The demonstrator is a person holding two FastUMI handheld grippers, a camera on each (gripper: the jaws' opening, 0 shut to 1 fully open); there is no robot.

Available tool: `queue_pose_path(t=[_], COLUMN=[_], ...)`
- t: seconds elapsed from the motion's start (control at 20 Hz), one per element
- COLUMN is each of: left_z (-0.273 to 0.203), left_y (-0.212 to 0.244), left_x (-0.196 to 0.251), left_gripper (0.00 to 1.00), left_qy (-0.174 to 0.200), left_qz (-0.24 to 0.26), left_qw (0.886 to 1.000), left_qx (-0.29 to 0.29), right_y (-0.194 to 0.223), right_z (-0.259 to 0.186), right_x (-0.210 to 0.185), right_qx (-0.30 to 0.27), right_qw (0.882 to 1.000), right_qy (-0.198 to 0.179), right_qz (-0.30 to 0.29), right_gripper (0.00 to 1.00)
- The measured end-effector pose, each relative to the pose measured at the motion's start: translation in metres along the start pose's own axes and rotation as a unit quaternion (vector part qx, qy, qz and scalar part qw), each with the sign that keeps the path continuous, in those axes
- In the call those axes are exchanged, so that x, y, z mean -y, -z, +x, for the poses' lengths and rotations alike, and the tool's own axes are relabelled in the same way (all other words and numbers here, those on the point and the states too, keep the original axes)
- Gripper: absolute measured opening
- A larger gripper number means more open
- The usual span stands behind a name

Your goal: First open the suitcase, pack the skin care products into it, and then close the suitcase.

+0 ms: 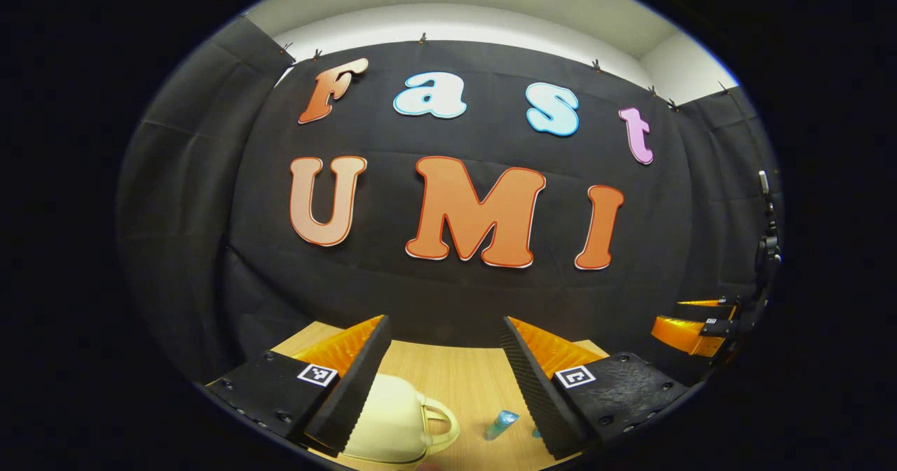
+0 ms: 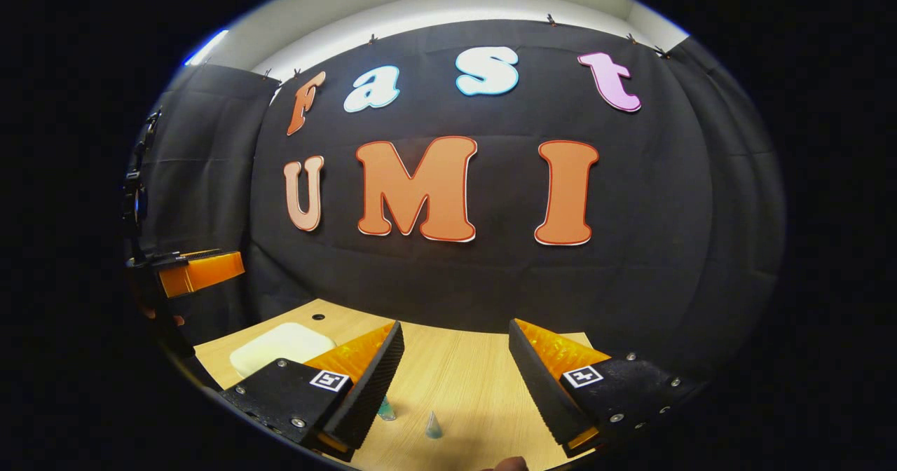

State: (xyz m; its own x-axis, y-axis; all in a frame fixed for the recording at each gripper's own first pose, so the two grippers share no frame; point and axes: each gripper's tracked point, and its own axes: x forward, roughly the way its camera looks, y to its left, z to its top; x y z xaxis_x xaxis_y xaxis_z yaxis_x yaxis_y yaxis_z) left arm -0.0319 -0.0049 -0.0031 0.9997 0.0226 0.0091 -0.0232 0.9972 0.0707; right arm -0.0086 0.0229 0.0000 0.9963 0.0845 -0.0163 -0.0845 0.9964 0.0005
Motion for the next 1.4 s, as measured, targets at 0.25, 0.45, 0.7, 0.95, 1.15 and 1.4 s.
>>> queue_pose_path(t=[0.25,0.45,0.7,0.95,1.15,1.4], left_z=[0.009,0.025,0.031,0.041,0.05,0.063], left_y=[0.03,0.088,0.194,0.283,0.327,0.352], left_x=[0.004,0.012,0.013,0.017,0.024,0.008], left_gripper=[0.97,0.97,0.98,0.98,0.98,0.98], left_qy=[-0.002,-0.006,0.015,0.056,0.098,0.086], left_qz=[0.064,0.185,0.371,0.498,0.555,0.58], left_qw=[0.997,0.979,0.912,0.833,0.784,0.753], left_qx=[-0.031,-0.081,-0.172,-0.234,-0.26,-0.298], right_y=[0.012,0.032,0.063,0.097,0.108,0.115], right_z=[0.001,0.002,-0.001,-0.007,-0.008,-0.01], right_x=[0.008,0.014,0.036,0.067,0.085,0.096], right_qx=[-0.012,-0.035,-0.072,-0.116,-0.133,-0.142], right_qw=[1.0,0.999,0.996,0.989,0.985,0.981], right_qy=[0.006,0.012,0.033,0.065,0.085,0.097], right_qz=[-0.002,0.013,0.027,0.059,0.075,0.085], right_gripper=[0.95,0.95,0.95,0.95,0.95,0.95])
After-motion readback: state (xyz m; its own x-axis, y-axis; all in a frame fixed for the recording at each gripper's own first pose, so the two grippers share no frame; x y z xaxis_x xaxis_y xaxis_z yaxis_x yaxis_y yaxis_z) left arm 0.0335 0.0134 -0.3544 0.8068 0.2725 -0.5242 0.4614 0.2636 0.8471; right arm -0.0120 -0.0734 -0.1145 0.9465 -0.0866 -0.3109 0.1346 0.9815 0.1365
